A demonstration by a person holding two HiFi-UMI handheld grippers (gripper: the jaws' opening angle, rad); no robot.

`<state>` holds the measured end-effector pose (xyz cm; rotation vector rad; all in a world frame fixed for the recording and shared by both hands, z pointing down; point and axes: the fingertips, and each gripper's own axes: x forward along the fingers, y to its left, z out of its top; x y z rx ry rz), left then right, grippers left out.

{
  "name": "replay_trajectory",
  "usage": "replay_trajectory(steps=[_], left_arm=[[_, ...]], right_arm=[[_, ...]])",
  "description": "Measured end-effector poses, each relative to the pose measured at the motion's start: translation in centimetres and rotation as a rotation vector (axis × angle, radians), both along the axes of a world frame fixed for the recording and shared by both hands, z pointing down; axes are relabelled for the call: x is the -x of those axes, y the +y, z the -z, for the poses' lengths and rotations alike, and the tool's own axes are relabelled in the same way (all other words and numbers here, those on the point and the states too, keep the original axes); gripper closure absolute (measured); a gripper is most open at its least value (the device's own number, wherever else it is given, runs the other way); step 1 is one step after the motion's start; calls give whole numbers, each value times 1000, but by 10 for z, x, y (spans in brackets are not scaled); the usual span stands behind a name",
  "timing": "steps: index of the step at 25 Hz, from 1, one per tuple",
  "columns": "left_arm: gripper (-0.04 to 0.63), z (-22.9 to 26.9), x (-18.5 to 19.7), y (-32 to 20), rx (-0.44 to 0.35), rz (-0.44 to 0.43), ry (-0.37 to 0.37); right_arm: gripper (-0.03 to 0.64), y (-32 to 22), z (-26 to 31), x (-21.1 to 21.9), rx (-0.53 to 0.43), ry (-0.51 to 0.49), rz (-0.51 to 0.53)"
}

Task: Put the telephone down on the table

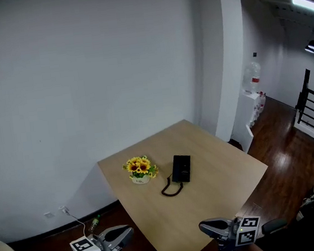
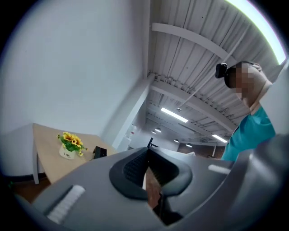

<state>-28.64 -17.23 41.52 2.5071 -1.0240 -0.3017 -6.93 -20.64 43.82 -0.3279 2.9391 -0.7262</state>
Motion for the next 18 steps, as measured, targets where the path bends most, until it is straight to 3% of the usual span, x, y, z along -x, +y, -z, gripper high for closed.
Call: replay_trajectory(steps=[5,8,11,18], left_arm=[[589,3,15,81,12,-75,-46],[589,12,18,114,-11,-75,-57],[589,5,-4,144,-25,-53,-92],[589,-26,-86,212,43,35,-33]], right_arm=[[615,80,6,9,38,1,-58],[615,110,23,6,2,8,-64],[615,134,35,-18,-31,-7,-68],[615,198,18,-94,-73,46,2]])
